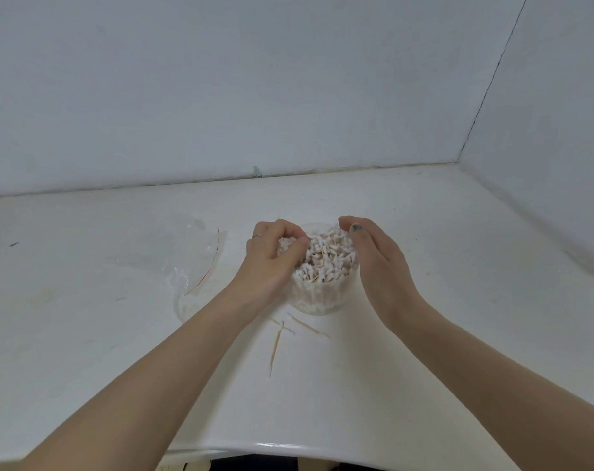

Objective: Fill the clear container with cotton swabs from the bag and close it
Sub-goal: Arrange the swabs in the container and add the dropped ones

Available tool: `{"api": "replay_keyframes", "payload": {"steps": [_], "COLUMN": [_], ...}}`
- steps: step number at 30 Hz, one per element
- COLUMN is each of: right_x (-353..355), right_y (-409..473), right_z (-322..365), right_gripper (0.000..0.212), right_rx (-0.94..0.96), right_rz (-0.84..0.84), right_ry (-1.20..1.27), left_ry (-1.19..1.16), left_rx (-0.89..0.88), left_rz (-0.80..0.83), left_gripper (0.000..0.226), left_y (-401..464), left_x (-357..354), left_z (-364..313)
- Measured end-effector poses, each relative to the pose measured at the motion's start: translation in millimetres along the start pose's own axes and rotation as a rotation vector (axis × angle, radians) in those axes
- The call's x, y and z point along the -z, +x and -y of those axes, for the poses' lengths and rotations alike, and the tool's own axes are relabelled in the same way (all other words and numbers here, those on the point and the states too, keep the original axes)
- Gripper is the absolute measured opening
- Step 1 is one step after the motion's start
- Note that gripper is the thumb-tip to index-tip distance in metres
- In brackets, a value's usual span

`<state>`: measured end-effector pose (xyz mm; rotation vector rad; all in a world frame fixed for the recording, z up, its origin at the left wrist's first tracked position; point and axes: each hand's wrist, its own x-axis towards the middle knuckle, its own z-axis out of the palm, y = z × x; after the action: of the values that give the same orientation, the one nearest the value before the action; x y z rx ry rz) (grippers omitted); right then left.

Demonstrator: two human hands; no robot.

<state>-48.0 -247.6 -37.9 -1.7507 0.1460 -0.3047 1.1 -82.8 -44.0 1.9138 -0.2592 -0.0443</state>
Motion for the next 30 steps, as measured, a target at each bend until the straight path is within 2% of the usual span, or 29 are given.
{"api": "replay_keyframes", "payload": {"steps": [11, 13, 20, 25, 27, 30], "right_x": [-3, 0, 2, 14, 22, 27], "right_y": [-1, 1, 0, -6, -14, -27], "right_z": [-3, -2, -6, -15, -17, -22], "right_gripper": [0.033, 0.033, 0.032, 0.033, 0.036, 0.035], "right_rx": [-0.008, 0.004, -0.005, 0.068, 0.126, 0.212], "right_rz": [0.015, 0.008, 0.019, -0.142, -0.157, -0.084], "right_ry": [0.023, 0.002, 0.048, 0.006, -0.041, -0.142], "left_ry": [-0.074, -0.116, 0.067, 0.094, 0.080, 0.127], "left_rx": [0.064, 0.087, 0.037, 0.045, 0.055, 0.021], "left_rz": [-0.062, -0.064, -0.039, -0.074, -0.076, -0.051], "left_gripper": [0.011, 0.019, 0.016, 0.014, 0.032, 0.060], "left_y": [2, 3, 6, 7, 4, -6], "left_x": [-12, -10, -11, -10, -10, -18], "left_z": [-1, -2, 1, -3, -7, -10]}}
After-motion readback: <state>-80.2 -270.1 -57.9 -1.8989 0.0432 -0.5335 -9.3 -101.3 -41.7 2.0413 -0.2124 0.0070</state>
